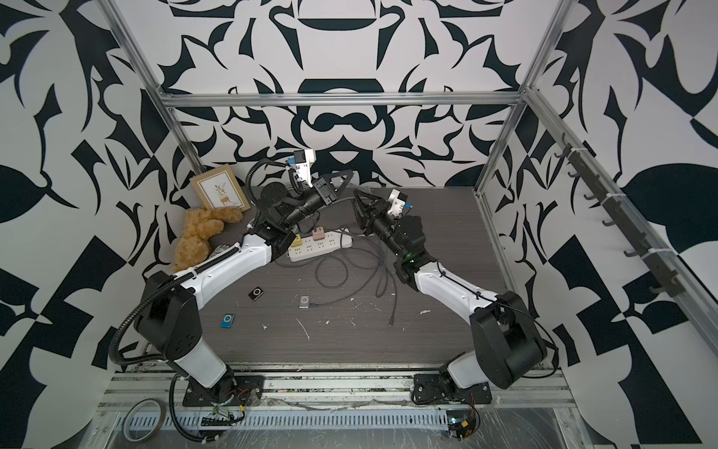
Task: Charge mp3
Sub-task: Pick up the charging cable from the center of the board.
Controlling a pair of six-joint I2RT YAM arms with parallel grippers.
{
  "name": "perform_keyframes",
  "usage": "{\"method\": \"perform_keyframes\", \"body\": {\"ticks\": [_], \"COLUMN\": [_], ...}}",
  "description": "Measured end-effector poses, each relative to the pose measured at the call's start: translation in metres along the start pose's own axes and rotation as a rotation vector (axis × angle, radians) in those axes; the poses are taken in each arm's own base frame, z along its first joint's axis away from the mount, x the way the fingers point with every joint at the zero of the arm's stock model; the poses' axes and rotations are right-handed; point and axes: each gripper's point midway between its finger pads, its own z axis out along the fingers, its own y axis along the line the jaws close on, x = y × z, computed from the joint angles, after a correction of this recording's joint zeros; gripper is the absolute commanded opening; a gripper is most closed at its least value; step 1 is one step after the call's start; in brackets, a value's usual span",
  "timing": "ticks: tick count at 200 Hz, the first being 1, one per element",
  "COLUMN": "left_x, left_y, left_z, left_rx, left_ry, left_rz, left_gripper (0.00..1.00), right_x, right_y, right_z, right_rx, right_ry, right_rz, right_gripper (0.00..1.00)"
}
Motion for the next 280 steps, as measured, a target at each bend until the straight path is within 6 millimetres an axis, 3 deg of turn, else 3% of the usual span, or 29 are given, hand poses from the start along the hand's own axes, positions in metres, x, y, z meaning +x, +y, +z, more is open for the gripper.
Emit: {"method": "perform_keyframes", "body": {"ticks": [28, 63, 139, 280], "left_x": [0.000, -0.002, -0.023, 0.005], "left_y": [0.001, 0.015, 0.040, 0.057], "left_z": [-0.001, -0.004, -0.001, -0.014], "left_rx": [0.003, -0.051, -0.114, -0.108], "left_ry": [-0.010, -0.037, -0.090, -0.067], "left_rz": [0.030, 0.043, 0.068, 0.067], "left_gripper": [0.00, 0.00, 0.00, 0.00], "right_x": [0.000, 0.004, 0.053, 0.011], "right_y": [0.006, 0.006, 0.001, 0.013], "right_z": [0.010, 0.013, 0.013, 0.020], "right_rx": [-0.041, -0.049, -0.064, -0.113], "right_ry": [0.006, 0.017, 0.090, -0.014], "right_rz": [0.030, 0.052, 0.100, 0.075], "right_gripper": [0.42, 0.41, 0.42, 0.37]}}
